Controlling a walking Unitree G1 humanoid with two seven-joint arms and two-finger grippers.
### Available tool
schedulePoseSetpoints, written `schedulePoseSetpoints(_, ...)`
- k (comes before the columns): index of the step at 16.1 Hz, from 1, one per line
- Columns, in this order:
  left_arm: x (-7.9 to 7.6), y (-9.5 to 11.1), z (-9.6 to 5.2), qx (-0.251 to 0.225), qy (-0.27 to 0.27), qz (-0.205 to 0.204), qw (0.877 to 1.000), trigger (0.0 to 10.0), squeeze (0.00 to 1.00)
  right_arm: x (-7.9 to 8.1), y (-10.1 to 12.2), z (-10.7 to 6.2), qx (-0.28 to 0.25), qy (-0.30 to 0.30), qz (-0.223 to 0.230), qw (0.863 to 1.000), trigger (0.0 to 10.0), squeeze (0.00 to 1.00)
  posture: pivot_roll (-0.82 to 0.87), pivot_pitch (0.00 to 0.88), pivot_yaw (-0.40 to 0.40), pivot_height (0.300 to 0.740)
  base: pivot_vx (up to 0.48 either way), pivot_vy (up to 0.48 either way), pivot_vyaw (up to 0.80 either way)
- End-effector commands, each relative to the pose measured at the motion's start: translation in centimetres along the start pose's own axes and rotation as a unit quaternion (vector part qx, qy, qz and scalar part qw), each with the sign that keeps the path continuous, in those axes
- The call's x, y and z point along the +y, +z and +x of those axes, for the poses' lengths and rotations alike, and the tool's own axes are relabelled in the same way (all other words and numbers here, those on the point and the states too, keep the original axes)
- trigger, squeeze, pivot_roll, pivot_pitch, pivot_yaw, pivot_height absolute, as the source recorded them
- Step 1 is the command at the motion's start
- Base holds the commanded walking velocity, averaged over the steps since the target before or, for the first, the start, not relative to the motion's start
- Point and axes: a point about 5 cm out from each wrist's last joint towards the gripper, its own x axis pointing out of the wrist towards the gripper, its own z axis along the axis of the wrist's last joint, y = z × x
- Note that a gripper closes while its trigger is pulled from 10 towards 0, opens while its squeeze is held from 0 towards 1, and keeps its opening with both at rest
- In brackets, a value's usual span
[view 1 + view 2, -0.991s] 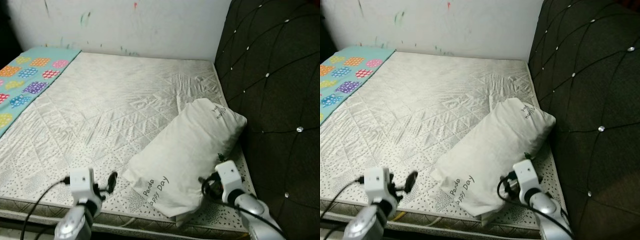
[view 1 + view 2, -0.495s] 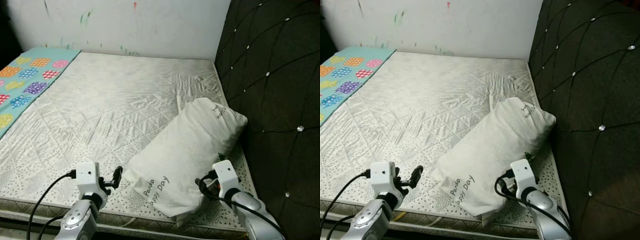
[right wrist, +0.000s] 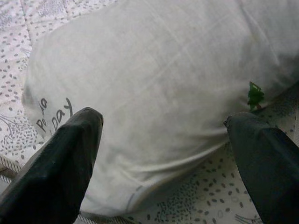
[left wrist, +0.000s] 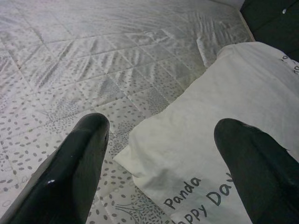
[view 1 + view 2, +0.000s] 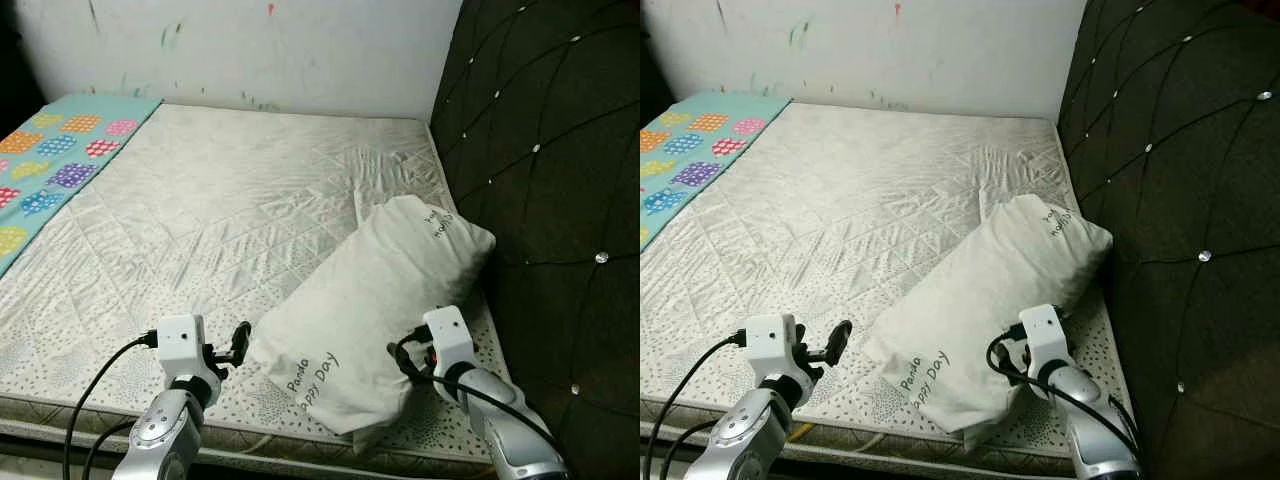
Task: Clean up the room
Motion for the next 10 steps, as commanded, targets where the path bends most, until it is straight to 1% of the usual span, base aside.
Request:
schedulePoseSetpoints(1, 0.10, 0.22, 0.18, -0.006, 0.004, 0.001, 1.000, 10.0, 0.00, -0.02, 0.25, 0.22, -0.004, 0.000, 0.007, 1.000, 10.0, 0.00, -0.07, 0.000, -0.021, 0.740, 0.000, 0.000, 0.00)
schedulePoseSetpoints(7, 0.28, 0.33, 0.19, -0.008, 0.010, 0.005, 1.000, 10.0, 0.00, 0.41, 0.55, 0.46, -0.009, 0.009, 0.007, 1.000, 10.0, 0.00, -0.06, 0.000, -0.025, 0.740, 0.000, 0.000, 0.00)
schedulePoseSetpoints(8, 0.35, 0.32, 0.16, -0.008, 0.011, 0.006, 1.000, 10.0, 0.00, 0.47, 0.55, 0.51, -0.010, 0.010, 0.008, 1.000, 10.0, 0.00, -0.06, 0.000, -0.024, 0.728, 0.000, 0.000, 0.00)
schedulePoseSetpoints(10, 0.37, 0.30, 0.15, -0.008, 0.012, 0.007, 1.000, 10.0, 0.00, 0.49, 0.57, 0.52, -0.011, 0.010, 0.009, 1.000, 10.0, 0.00, -0.06, 0.000, -0.023, 0.728, 0.000, 0.000, 0.00)
